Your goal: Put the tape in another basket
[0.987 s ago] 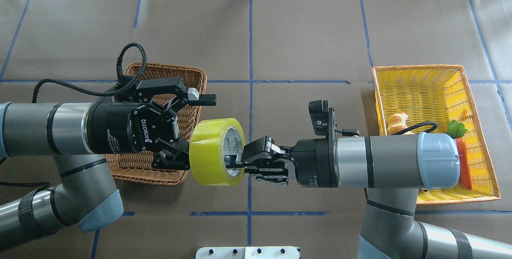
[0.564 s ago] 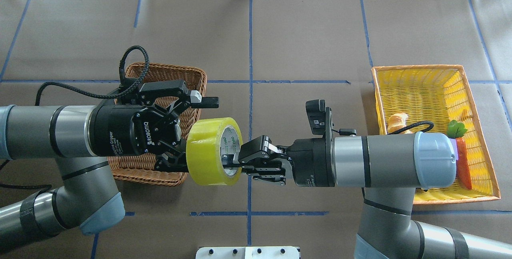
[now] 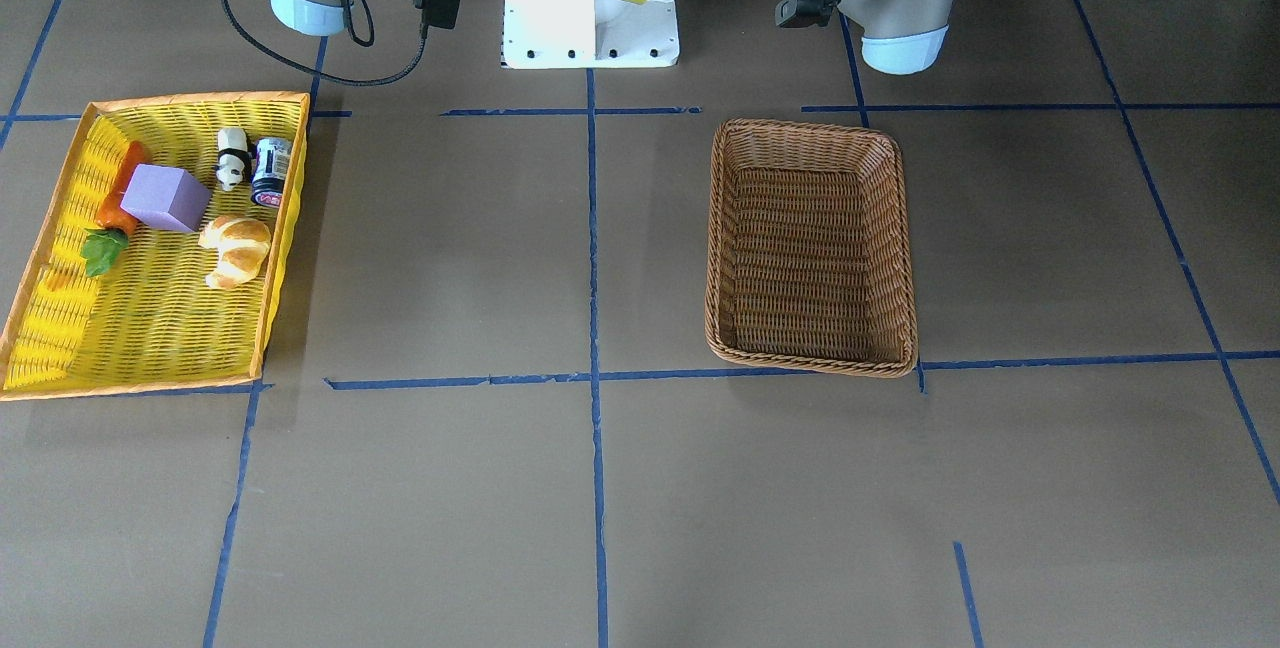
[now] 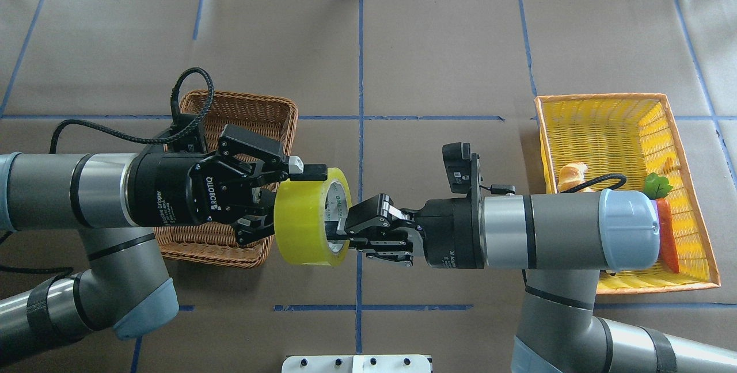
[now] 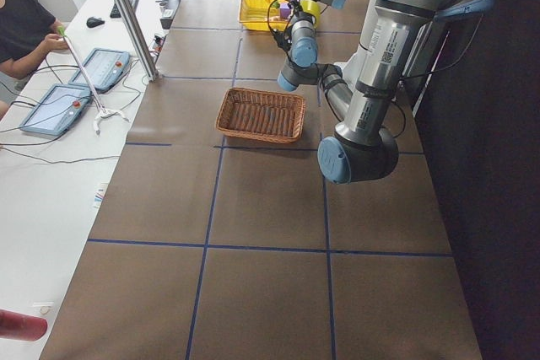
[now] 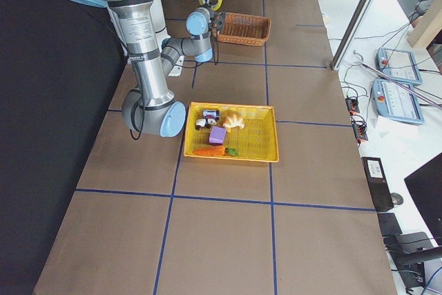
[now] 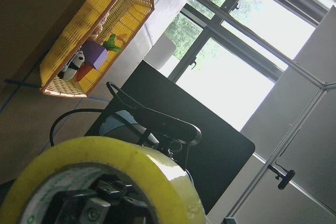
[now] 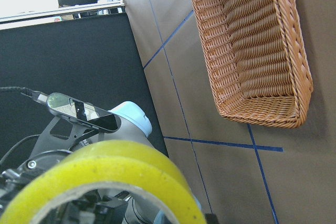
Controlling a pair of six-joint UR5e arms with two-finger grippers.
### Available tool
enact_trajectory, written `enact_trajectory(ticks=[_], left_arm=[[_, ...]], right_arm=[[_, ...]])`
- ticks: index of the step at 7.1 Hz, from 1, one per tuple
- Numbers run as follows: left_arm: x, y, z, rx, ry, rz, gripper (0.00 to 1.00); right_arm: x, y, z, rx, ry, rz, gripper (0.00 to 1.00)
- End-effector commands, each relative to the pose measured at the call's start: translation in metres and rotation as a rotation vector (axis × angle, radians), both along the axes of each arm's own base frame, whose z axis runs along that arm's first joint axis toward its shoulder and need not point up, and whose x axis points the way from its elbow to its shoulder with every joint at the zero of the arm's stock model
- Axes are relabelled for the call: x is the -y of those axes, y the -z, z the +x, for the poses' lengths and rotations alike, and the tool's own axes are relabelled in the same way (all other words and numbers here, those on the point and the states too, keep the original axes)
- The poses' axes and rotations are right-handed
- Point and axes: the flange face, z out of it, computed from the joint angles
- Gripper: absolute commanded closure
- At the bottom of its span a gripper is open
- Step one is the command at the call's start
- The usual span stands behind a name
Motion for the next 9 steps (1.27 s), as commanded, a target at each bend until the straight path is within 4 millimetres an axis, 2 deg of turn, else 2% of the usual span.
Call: enact_trajectory(ticks=[1,4,6,7,8,9], left_arm=[[-0.001,-0.001,0.0,0.002,-0.001,-0.001,0.85],[0.0,0.0,-0.001,0.0,0.0,0.003,0.85],[0.0,-0.003,-0.005,0.0,0.003,0.006,0.89],[0.003,-0.011,-0.015,0.012,0.019,0.003,0.9],[0.02,-0.032,-0.043,0.059,0.064,0.004,0.91],[0.037,-0.043,-0.063,0.11,0.075,0.032,0.9]], right_arm=[[0.0,0.0,0.001,0.004,-0.004,-0.004,0.0],[0.001,0.001,0.002,0.006,-0.006,-0.001,0.0],[0.002,0.0,0.003,0.003,-0.011,0.003,0.0],[0.005,-0.003,0.005,-0.005,-0.014,0.001,0.0],[0.008,-0.01,0.007,-0.018,-0.02,-0.001,0.0],[0.013,-0.013,0.011,-0.024,-0.029,0.002,0.0]])
